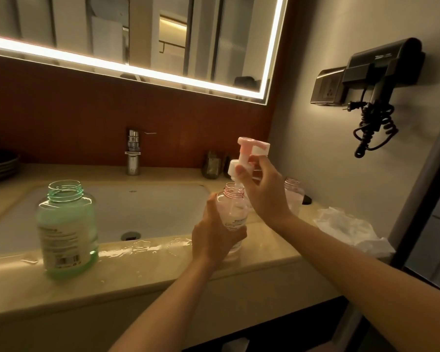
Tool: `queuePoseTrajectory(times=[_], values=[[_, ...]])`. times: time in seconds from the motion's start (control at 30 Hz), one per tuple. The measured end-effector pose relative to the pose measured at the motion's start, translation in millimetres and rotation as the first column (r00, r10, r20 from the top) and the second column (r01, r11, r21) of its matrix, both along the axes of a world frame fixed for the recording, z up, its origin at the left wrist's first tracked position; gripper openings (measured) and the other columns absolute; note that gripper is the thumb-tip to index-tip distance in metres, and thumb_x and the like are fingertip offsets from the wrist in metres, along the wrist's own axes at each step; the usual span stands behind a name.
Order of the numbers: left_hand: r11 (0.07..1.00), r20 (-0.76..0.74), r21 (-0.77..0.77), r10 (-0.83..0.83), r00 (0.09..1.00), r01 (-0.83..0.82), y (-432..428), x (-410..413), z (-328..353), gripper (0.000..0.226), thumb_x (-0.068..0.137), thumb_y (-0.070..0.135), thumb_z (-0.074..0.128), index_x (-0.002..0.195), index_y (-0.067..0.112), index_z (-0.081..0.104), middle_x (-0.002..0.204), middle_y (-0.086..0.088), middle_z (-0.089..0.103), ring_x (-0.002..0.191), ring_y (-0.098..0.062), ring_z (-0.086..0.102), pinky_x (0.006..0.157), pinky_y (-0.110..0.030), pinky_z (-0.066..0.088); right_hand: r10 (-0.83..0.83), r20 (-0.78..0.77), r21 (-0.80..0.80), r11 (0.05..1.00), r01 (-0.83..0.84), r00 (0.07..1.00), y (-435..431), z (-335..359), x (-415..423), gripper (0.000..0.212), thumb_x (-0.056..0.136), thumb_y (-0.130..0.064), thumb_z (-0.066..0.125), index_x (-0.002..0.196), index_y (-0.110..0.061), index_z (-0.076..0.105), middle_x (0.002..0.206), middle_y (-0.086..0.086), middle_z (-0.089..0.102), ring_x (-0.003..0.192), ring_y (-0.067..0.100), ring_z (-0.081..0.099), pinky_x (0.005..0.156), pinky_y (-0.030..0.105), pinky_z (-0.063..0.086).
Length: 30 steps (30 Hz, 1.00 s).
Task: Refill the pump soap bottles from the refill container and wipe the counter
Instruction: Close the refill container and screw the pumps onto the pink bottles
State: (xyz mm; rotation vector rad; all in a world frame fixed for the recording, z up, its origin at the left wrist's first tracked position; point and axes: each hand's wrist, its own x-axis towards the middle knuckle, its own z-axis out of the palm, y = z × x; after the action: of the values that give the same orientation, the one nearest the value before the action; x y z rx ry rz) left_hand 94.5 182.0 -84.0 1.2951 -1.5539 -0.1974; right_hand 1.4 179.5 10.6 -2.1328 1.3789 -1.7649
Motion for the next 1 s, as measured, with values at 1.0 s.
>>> queuePoseTrajectory(times=[1.0], values=[[0.995,0.000,-0.095,0.018,1.000,-0.018,-4,0,-5,0.090,0.064,0.040,0.081,0.133,0.009,0.031,0.116,-0.007,0.058,0.089,-0.024,0.063,0.069,-0.028,0.052,0.061,-0.053,0.090,0.994,-0.056,0.997,-5,-30,-2,0.034,0.087,-0.025,0.061,0.112,-0.006,0.050,0.118,0.010,0.060,0.101,0.020,0.060,0.077,0.019,0.046]])
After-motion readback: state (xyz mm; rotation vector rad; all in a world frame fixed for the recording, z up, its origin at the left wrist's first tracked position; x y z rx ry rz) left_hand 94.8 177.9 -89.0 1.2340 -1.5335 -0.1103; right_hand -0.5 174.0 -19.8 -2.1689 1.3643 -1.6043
